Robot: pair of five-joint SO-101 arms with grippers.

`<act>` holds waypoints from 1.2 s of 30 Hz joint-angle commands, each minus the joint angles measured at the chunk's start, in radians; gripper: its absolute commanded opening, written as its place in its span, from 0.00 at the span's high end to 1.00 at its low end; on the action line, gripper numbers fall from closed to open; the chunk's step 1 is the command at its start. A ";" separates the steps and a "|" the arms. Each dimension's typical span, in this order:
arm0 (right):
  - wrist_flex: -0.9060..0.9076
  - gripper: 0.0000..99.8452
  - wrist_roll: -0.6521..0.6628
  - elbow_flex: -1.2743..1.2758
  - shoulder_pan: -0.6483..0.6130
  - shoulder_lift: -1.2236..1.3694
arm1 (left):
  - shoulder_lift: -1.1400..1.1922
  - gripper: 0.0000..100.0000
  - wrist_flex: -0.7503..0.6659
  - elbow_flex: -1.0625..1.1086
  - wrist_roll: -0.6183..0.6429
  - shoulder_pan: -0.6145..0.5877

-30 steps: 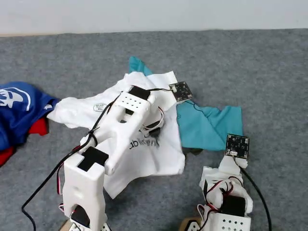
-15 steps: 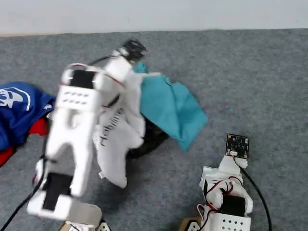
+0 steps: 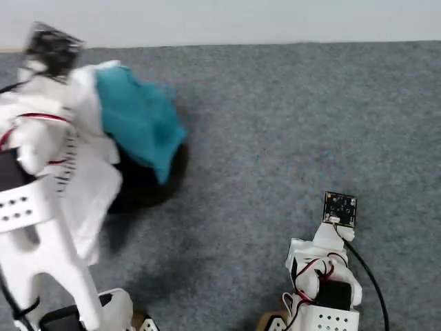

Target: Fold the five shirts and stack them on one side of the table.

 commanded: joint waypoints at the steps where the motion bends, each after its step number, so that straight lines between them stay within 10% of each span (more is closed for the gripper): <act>1: 0.002 0.99 0.009 0.015 0.012 -0.007 | -0.055 1.00 -0.127 -0.028 0.009 -0.169; 12: 0.002 0.99 0.009 0.015 0.012 -0.007 | -0.055 1.00 -0.657 0.305 -0.052 -0.512; 20: 0.002 0.99 0.009 0.015 0.012 -0.007 | -0.058 0.94 -0.927 0.665 -0.382 -0.523; 26: 0.002 0.99 0.009 0.015 0.012 -0.007 | -0.060 0.78 -1.146 0.855 -0.460 -0.523; 36: 0.002 0.99 0.009 0.015 0.012 -0.007 | -0.066 0.84 -1.349 0.912 -0.519 -0.528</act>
